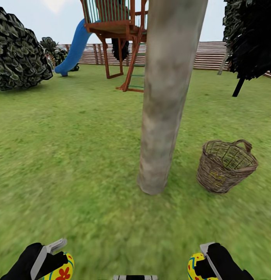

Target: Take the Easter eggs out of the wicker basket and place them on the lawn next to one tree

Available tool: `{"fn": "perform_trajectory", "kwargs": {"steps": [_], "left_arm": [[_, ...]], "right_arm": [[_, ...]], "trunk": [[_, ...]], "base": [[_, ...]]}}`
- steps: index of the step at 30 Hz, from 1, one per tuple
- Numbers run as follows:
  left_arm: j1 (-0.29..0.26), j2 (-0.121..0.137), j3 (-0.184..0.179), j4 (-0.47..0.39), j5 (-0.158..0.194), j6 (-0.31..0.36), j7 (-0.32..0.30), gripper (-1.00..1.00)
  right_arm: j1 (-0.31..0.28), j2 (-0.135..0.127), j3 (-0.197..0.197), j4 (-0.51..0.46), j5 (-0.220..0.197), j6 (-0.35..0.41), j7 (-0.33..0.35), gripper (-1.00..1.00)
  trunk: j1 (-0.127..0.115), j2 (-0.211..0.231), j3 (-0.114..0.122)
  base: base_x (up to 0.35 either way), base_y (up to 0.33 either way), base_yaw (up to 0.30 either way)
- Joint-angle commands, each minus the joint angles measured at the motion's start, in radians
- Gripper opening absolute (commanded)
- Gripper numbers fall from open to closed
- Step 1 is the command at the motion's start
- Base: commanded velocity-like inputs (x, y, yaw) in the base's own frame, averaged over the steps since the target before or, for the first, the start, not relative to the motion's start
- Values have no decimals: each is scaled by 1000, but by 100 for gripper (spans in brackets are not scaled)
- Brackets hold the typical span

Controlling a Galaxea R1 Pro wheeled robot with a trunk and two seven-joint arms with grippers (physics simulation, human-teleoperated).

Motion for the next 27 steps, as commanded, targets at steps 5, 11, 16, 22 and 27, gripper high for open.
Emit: {"fn": "perform_trajectory", "kwargs": {"steps": [5,11,16,22,27], "left_arm": [[0,1,3,-2,4,5,0,-100],[0,1,3,-3,4,5,0,-100],[0,2,3,-3,4,5,0,-100],[0,3,3,-3,4,5,0,-100],[0,1,3,-3,4,5,0,-100]], "right_arm": [[0,-1,1,0,9,4,9,-100],[0,-3,1,0,9,4,9,-100],[0,-4,1,-1,9,4,9,-100],[0,-3,1,-1,9,3,9,-100],[0,-2,2,0,9,3,9,-100]], "trunk": [[2,-2,-20],[5,-3,-43],[7,-4,-63],[10,-6,-86],[12,-7,-105]], "base": [[0,0,0],[0,0,0],[0,0,0],[0,0,0],[0,0,0]]}}
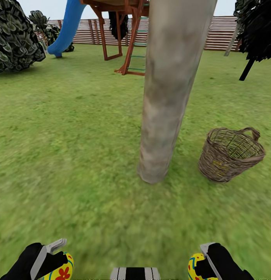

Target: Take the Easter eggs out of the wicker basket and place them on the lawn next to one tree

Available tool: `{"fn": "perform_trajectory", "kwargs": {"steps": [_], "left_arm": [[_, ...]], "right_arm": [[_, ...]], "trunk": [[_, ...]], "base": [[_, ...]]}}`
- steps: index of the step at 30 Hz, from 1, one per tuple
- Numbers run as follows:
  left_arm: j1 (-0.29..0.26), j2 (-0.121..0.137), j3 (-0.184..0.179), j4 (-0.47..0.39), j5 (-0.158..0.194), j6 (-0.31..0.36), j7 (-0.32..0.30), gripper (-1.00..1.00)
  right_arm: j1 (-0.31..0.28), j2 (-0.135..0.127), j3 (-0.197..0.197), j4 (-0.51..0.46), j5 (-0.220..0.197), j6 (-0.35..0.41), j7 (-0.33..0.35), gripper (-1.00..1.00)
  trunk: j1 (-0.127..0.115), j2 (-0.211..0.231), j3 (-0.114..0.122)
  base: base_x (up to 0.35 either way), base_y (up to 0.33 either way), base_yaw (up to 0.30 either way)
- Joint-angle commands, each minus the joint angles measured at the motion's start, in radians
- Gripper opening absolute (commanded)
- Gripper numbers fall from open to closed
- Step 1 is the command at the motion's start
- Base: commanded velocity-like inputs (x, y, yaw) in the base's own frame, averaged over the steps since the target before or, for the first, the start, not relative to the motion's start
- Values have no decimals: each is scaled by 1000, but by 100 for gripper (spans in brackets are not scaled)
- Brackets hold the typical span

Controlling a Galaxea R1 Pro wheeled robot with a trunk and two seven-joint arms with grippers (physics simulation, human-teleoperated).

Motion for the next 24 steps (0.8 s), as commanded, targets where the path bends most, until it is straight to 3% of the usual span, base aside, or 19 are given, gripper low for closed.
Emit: {"fn": "perform_trajectory", "kwargs": {"steps": [1,5,24], "left_arm": [[0,-1,2,-1,4,5,0,-100],[0,-2,1,-1,4,5,1,-100],[0,-1,1,-1,4,5,-1,-100]], "right_arm": [[0,-1,2,-1,9,4,9,-100],[0,-1,2,-1,9,4,9,-100],[0,1,3,-1,9,4,8,-100]], "trunk": [[0,-1,-5],[1,-1,-9],[8,-5,-70]], "base": [[0,0,0],[0,0,0],[0,0,0]]}}
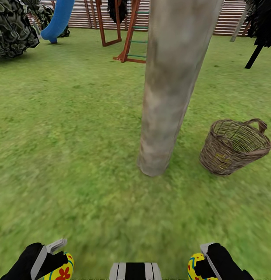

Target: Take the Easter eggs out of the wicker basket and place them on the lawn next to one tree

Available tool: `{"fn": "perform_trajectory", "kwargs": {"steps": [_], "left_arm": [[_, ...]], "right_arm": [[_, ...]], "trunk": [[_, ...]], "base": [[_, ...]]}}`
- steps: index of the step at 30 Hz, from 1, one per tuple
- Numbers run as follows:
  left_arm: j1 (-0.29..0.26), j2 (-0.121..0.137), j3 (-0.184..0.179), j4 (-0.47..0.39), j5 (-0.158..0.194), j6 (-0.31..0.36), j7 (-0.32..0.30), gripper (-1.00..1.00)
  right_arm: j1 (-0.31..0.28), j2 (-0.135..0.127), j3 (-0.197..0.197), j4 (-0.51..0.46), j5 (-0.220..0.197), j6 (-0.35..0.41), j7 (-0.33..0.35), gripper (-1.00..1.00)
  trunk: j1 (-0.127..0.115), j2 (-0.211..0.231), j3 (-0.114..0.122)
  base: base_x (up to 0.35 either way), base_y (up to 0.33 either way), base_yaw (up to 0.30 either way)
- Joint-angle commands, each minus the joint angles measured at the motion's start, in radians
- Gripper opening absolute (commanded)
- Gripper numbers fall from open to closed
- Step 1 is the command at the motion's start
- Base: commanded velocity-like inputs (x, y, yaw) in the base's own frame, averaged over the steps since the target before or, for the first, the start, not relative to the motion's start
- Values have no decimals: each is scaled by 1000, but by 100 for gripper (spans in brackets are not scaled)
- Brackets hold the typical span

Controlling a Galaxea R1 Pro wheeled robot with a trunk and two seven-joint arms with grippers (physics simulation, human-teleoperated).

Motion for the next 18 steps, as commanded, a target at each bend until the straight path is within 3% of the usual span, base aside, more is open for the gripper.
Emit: {"fn": "perform_trajectory", "kwargs": {"steps": [1,9,17,18], "left_arm": [[0,0,2,-1,4,5,0,-100],[0,-1,2,-1,4,5,0,-100],[0,-1,2,-1,4,4,0,-100],[0,-2,1,-2,4,4,0,100]], "right_arm": [[0,-1,2,-1,9,4,9,-100],[0,-1,2,-1,9,4,9,-100],[0,-1,2,-1,9,4,9,-100],[0,-1,2,-1,9,4,9,-100]], "trunk": [[0,-1,-5],[4,-2,-36],[4,-2,-36],[4,-2,-36]], "base": [[0,0,0],[0,0,0],[0,0,0],[0,0,0]]}}
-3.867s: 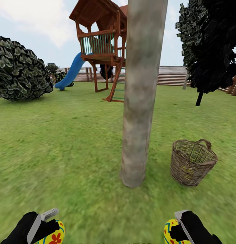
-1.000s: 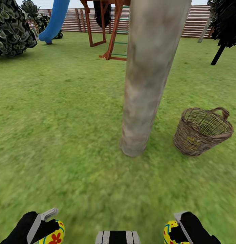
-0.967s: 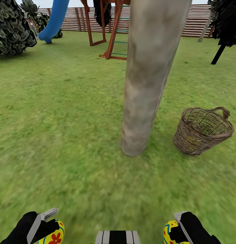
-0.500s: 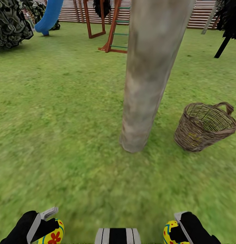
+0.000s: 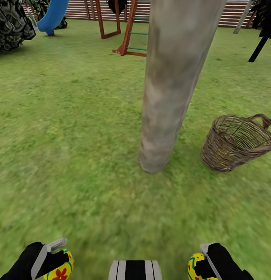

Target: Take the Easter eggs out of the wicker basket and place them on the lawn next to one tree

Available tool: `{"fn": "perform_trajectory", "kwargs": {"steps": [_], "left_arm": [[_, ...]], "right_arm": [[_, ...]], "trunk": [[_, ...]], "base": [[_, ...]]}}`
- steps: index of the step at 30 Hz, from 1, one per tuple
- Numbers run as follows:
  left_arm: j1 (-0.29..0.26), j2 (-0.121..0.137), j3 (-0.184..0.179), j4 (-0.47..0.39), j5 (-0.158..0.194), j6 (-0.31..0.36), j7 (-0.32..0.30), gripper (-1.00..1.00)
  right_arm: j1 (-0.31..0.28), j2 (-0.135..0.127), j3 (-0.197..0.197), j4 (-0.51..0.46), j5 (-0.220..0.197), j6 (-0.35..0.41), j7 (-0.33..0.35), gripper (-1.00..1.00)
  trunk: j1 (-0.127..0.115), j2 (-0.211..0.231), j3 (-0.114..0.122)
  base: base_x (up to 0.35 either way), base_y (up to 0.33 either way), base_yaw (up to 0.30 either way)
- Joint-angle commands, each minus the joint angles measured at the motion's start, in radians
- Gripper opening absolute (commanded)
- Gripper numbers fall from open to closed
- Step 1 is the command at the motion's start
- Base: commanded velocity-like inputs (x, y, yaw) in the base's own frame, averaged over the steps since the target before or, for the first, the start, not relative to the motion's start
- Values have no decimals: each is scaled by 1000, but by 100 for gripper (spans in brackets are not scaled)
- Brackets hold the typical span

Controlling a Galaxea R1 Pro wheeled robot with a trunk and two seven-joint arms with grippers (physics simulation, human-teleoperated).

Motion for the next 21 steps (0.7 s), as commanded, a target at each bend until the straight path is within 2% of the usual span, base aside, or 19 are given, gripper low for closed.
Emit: {"fn": "perform_trajectory", "kwargs": {"steps": [1,13,14,21], "left_arm": [[0,0,2,7,11,4,-1,100],[0,3,6,3,13,5,-2,100],[0,3,6,3,13,5,-2,100],[0,3,6,2,13,5,-2,100]], "right_arm": [[0,-2,2,-1,8,4,9,-100],[0,-1,2,0,8,3,8,-100],[0,-1,1,0,8,3,7,100],[0,0,2,0,8,3,7,100]], "trunk": [[0,0,-1],[0,0,-1],[0,0,-1],[0,0,-1]], "base": [[0,0,0],[0,0,0],[0,0,0],[0,0,0]]}}
